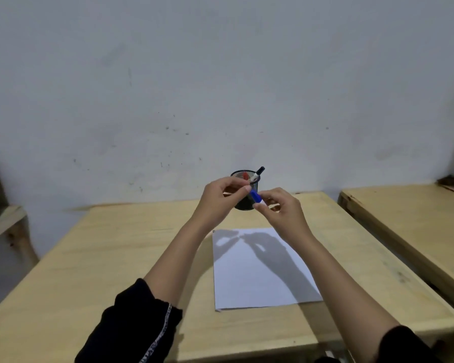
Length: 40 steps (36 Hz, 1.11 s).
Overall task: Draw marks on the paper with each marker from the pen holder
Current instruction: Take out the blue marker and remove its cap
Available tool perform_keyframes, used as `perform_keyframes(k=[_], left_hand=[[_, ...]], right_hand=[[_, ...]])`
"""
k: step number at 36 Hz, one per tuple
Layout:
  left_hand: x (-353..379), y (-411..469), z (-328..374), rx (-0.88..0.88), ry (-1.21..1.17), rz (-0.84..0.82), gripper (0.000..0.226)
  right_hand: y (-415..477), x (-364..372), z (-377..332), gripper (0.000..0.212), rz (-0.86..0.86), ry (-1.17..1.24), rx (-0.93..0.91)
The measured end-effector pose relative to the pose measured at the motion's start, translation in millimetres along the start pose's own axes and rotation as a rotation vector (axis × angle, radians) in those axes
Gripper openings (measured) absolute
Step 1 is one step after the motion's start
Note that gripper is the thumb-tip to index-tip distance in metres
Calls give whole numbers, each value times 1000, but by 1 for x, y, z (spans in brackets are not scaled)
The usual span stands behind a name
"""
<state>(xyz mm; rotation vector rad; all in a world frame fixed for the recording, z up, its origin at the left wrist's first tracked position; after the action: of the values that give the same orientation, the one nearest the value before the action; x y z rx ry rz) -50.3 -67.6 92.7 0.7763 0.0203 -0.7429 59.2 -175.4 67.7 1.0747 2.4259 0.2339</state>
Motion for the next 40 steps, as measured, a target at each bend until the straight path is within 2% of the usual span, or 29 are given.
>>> perform_keyframes(k=[10,15,23,29,31,40], left_hand=[[-6,-20,-3,25,138,-50,9],[-20,-24,-8,15,99,84,9],[-36,-36,-28,-84,-63,267,10],[-29,-41,-38,-139,-179,295,9],[-23,-41,-40,-151,-196,265,8],[-17,-38,-45,-112,-144,106,15]], right_hand=[[-8,13,-7,16,-84,-118,-6],[-6,6,-1,7,-190,-25,95],[-7,-6,13,13,-177,351,209],[-12,12,26,13,-97,915,404],[-13,24,26,11,-98,1030,439],[-1,55,26,7,-126,1039,460]])
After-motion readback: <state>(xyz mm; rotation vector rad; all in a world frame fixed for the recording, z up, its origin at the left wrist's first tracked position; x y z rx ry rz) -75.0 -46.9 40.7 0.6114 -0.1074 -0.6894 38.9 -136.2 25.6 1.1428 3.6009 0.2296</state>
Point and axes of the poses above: each hand's wrist, its own y-axis towards the middle knuckle, its own x-axis out of the palm, z = x × y, the point moved 5 cm from there along y, towards the middle knuckle, and after that the axes turned 13 degrees about x, right-handed, at the moved point
